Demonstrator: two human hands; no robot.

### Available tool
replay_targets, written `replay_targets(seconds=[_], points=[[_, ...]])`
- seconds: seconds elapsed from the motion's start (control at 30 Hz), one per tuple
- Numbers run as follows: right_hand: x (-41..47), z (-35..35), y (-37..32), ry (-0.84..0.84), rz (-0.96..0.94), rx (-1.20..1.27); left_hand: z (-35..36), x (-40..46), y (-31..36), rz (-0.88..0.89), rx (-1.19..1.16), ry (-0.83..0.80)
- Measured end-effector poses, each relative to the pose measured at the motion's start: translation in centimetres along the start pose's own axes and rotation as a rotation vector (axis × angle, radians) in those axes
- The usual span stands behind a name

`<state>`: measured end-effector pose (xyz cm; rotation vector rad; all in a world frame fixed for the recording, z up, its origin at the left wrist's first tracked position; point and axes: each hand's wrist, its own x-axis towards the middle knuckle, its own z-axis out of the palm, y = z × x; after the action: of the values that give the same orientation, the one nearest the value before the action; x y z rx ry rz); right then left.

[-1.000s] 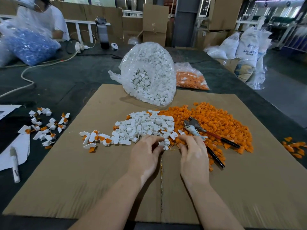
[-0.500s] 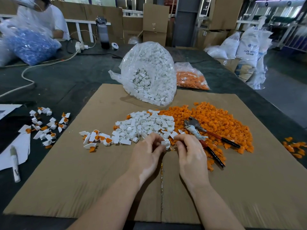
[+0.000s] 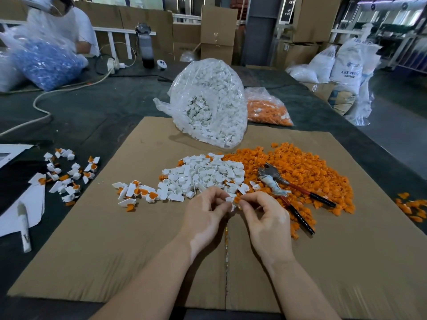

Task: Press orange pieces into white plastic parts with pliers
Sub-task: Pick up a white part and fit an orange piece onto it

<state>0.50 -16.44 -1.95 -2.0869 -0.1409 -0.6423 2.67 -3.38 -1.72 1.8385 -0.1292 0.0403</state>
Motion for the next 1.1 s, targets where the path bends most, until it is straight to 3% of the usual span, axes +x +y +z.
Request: replay_targets(seconds=[0.13, 0.3, 0.47, 0.73, 1.1], points=[[0.03, 0.06, -0.05, -0.021, 0.002, -0.001, -0.06, 0.0, 0.11, -0.025, -0.047, 0.005], [-0.22, 0.23, -0.3, 0.055, -0.12, -0.237, -0.18, 0.04, 0.2, -0.038, -0.067, 0.024], [-0.2, 0.23, -0.39, 0.07, -0.143, -0.221, -0.22, 0.02, 0.16, -0.054, -0.088, 0.013], [-0.31, 0.42, -0.25, 0.001, -0.165, -0.358, -0.41, 0.07, -0.06, -0.084, -0.146, 0.026], [-0.42, 0.32, -0.1, -0.083, -0.137, -0.345, -0.18, -0.12, -0.01, 0.018, 0.062, 0.005]])
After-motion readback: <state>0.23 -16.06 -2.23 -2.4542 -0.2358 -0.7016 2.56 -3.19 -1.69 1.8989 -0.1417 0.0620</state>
